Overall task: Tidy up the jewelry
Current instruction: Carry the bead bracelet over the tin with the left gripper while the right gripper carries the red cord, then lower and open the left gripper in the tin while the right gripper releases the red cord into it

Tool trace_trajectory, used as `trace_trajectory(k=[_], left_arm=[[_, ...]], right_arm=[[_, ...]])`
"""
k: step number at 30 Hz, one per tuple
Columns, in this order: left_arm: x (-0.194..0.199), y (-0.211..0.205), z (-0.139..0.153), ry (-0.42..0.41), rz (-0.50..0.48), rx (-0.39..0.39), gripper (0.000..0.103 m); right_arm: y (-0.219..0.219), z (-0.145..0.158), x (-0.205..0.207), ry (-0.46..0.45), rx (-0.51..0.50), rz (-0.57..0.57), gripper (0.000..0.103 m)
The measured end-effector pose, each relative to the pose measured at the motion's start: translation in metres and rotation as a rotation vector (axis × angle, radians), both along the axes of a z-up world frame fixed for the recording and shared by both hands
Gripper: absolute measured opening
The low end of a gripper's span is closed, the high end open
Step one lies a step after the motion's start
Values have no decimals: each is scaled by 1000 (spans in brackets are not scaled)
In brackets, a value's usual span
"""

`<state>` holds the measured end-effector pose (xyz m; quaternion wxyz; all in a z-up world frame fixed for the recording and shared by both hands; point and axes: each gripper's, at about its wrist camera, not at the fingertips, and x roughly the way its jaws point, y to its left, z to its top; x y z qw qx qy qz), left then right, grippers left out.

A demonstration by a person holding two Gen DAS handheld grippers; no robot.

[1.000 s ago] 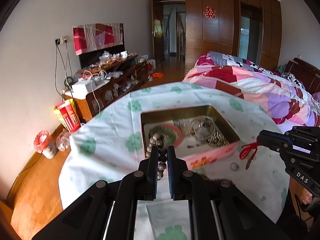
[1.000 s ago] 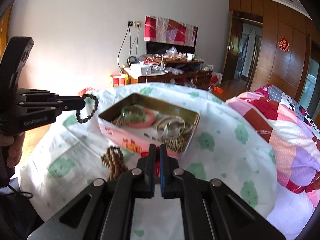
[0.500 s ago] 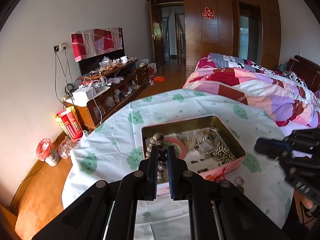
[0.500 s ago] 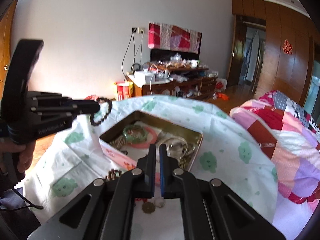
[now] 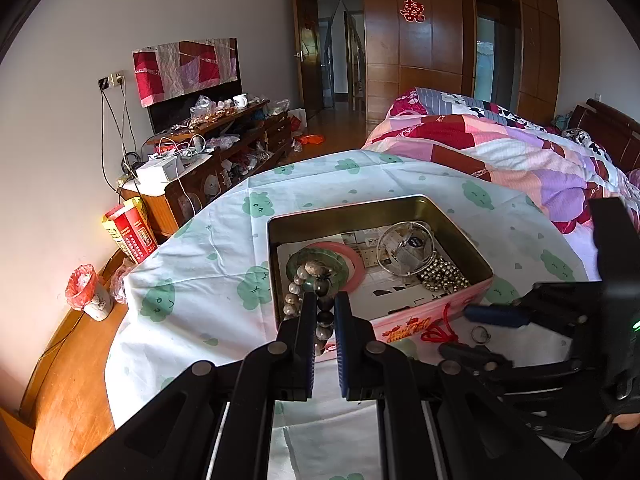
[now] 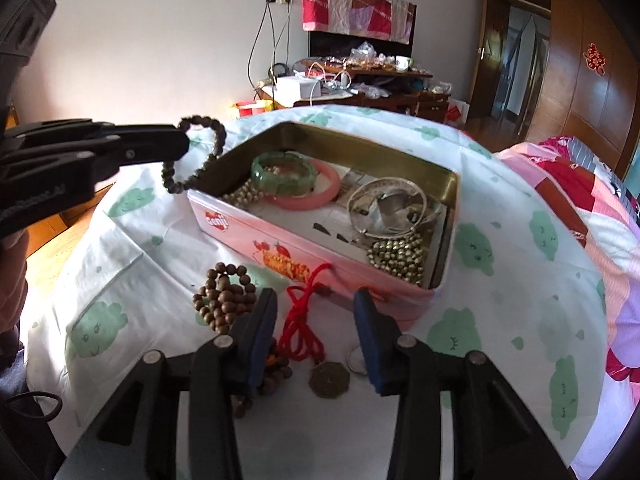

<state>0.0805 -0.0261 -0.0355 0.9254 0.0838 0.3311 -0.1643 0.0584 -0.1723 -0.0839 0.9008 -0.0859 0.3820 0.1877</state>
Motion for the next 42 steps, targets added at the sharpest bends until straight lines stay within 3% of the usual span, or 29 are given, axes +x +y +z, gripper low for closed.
trace_trajectory(k=[1, 4, 6, 15, 20, 29, 42], left_arm=[[0, -1, 0, 1, -2, 0, 8], [0, -2, 0, 2, -6, 0, 8], [0, -2, 2, -2, -9, 0, 8], [6, -6, 26, -64, -16, 9, 8], [18, -10, 31, -77, -6, 15, 8], [39, -22, 18, -53, 1, 41, 8], [60, -29, -10, 0, 16, 88, 8]], right_arm=[[2, -3, 1, 9, -6, 3, 40], [6, -14, 7, 61, -18, 10, 13], [6, -14, 3, 58, -16, 20, 8], [-5, 60, -20, -137, 25, 8, 8], [-6, 79, -7, -193, 34, -14, 8], [-5, 69, 29, -192, 30, -51, 8], [-6, 44, 41, -155, 18, -77, 8]])
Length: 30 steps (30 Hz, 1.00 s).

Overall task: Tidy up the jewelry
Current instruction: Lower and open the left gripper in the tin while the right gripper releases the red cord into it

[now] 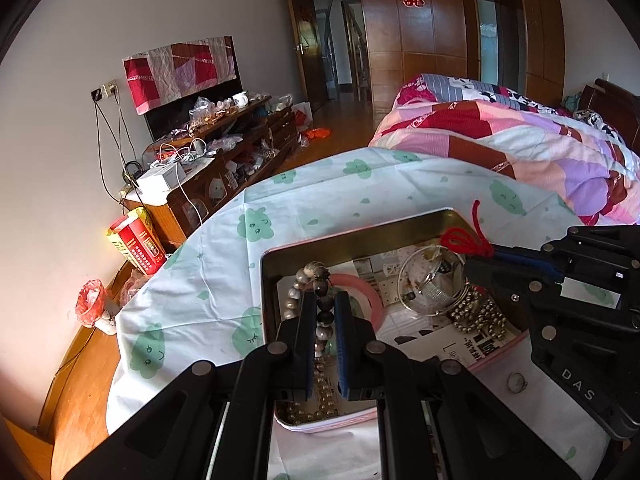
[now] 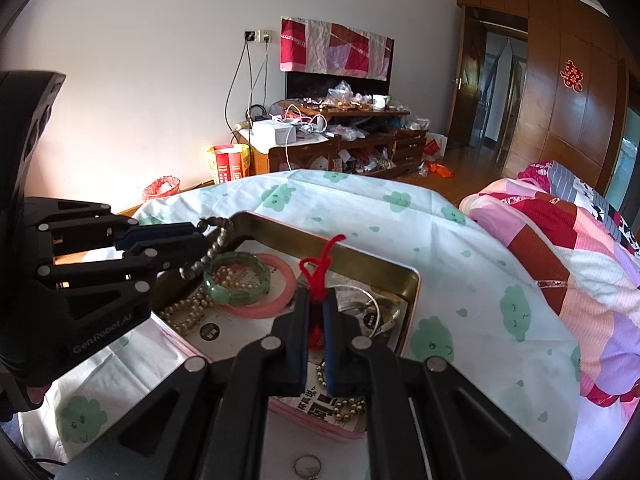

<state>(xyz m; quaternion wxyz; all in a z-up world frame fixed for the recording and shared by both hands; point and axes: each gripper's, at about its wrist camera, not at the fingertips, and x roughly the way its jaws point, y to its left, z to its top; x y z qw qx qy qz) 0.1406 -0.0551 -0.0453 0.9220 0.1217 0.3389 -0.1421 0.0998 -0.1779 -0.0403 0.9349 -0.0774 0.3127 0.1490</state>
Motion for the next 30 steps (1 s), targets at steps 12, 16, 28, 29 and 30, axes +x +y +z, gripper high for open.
trace_trajectory(k=[12, 16, 28, 29, 30], left_arm=[[-5, -3, -3, -43, 40, 46, 74], [-10, 3, -4, -25, 58, 41, 74], [-65, 31, -29, 38, 172, 33, 74], [-69, 32, -34, 52, 174, 37, 74], [-71, 32, -37, 61, 175, 44, 74]], right_arm=[[-7, -9, -4, -9, -25, -61, 62], [-13, -9, -12, -6, -29, -92, 64], [-25, -33, -69, 15, -106, -153, 81], [-22, -37, -71, 22, -120, -147, 81], [-18, -41, -71, 27, -136, -140, 81]])
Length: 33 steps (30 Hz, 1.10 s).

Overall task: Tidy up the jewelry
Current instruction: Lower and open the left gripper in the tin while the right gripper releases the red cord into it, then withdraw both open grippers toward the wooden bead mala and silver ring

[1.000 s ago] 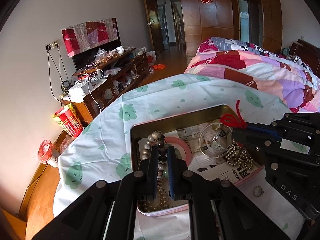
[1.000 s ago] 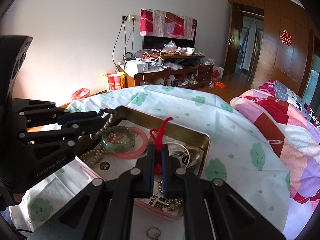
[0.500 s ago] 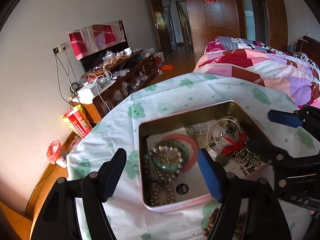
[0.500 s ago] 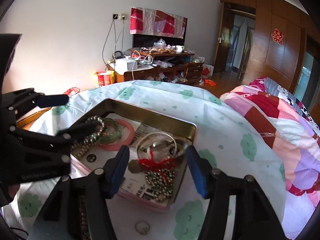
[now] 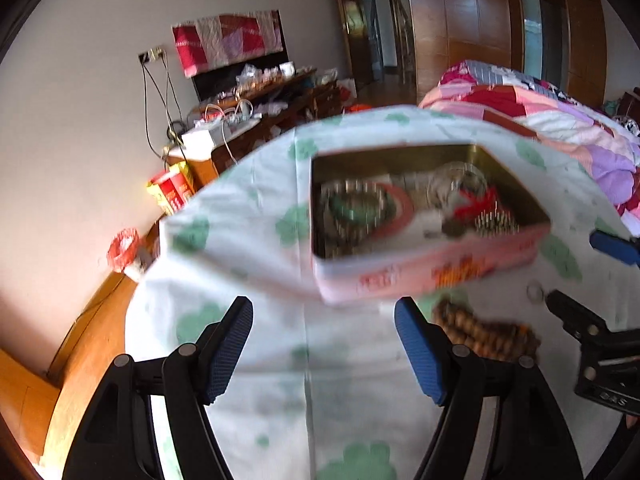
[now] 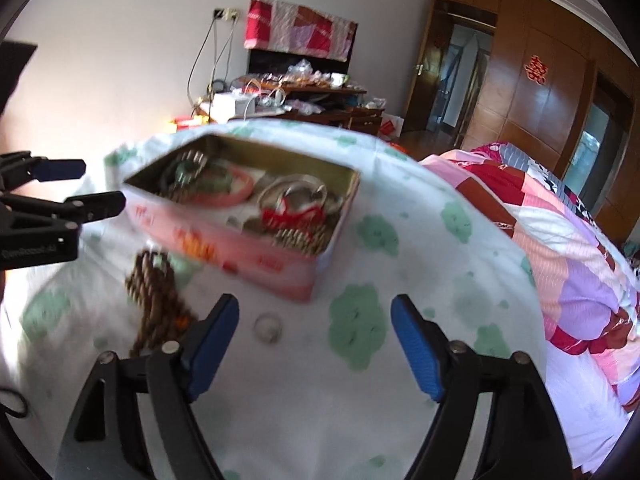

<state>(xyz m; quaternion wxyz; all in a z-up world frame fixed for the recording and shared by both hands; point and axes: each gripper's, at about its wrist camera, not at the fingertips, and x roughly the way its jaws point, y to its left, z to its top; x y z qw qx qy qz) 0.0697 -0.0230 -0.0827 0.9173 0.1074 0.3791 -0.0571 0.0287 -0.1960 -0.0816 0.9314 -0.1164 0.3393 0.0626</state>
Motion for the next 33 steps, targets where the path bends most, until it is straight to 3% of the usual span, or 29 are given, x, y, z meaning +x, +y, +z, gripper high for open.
trace_trajectory(k=[3, 11, 15, 22, 33], left_arm=[[-3, 5, -7, 17, 23, 9, 74], [-7, 8, -2, 5, 53, -29, 74], [-12, -6, 2, 1, 14, -37, 74], [-12, -46, -9, 25, -76, 11, 74], [-12, -46, -20, 29, -100, 43, 74]], right_arm=[[12, -10, 1, 19, -58, 4, 81], [47, -11, -15, -6, -75, 143, 80], [21, -6, -14, -10, -18, 73, 80], [-15, -14, -11, 27, -18, -67, 81], [-17, -15, -8, 46, 19, -55, 81]])
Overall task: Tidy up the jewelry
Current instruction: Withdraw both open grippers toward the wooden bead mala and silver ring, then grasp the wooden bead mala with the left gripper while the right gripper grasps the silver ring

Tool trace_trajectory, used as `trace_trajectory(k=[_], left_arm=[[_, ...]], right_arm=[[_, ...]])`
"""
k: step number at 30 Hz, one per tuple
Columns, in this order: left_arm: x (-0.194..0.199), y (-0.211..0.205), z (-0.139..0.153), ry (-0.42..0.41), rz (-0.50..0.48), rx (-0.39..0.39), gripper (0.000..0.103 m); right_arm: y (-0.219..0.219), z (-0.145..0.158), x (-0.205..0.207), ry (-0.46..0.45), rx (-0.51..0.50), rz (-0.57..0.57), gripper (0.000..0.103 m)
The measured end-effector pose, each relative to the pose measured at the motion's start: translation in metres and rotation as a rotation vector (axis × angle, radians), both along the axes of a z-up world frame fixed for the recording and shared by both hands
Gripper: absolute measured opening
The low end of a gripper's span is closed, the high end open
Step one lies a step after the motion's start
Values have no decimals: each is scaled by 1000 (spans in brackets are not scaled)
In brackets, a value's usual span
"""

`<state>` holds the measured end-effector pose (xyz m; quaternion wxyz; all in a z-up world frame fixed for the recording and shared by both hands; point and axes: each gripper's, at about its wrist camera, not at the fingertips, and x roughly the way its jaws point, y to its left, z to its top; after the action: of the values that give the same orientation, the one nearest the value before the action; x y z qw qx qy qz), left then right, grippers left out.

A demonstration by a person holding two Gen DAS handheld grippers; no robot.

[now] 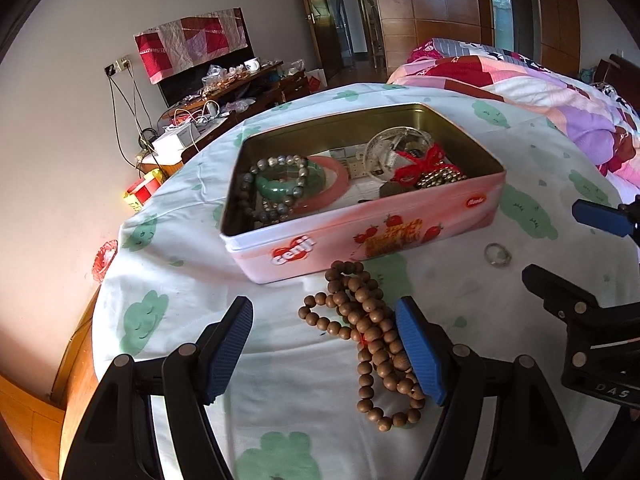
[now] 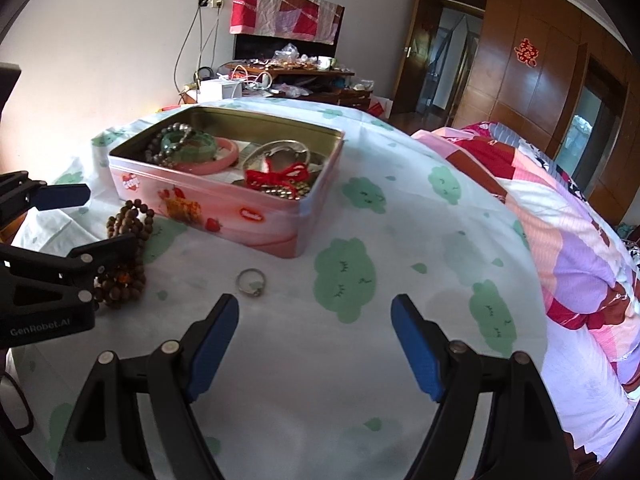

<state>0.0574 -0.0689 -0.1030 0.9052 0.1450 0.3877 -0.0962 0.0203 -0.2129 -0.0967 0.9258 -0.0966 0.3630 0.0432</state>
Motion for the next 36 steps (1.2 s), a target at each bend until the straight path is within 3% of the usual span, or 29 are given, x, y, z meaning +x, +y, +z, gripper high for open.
trace_trajectory(k=[8, 12, 19, 21, 22, 23, 24, 27, 28, 36], left_arm=[[5, 27, 2, 32, 58, -37, 74], [2, 37, 11, 37, 73, -120, 74], [4, 24, -5, 62, 49, -72, 74], [6, 29, -6, 60, 54, -95, 73], [6, 30, -5, 54, 55, -98, 62], [7, 31, -5, 56, 51, -105, 35], [7, 33, -5, 65, 40, -119, 26], [6, 34, -4, 62, 20, -124, 23], [5, 35, -3, 59, 18, -125, 16], [11, 54, 2, 43, 48, -153, 14]], right_arm=[[11, 2, 4, 9, 11, 15, 81], [14, 0, 5, 16, 13, 19, 81], [16, -4, 6, 26, 9, 19, 81], [16, -4, 6, 30, 10, 20, 81], [15, -4, 6, 30, 12, 20, 81], [15, -4, 6, 29, 16, 21, 81], [15, -4, 6, 32, 20, 21, 80], [15, -3, 9, 41, 28, 27, 80], [15, -3, 10, 46, 38, 32, 80], [20, -1, 25, 98, 88, 66, 54]])
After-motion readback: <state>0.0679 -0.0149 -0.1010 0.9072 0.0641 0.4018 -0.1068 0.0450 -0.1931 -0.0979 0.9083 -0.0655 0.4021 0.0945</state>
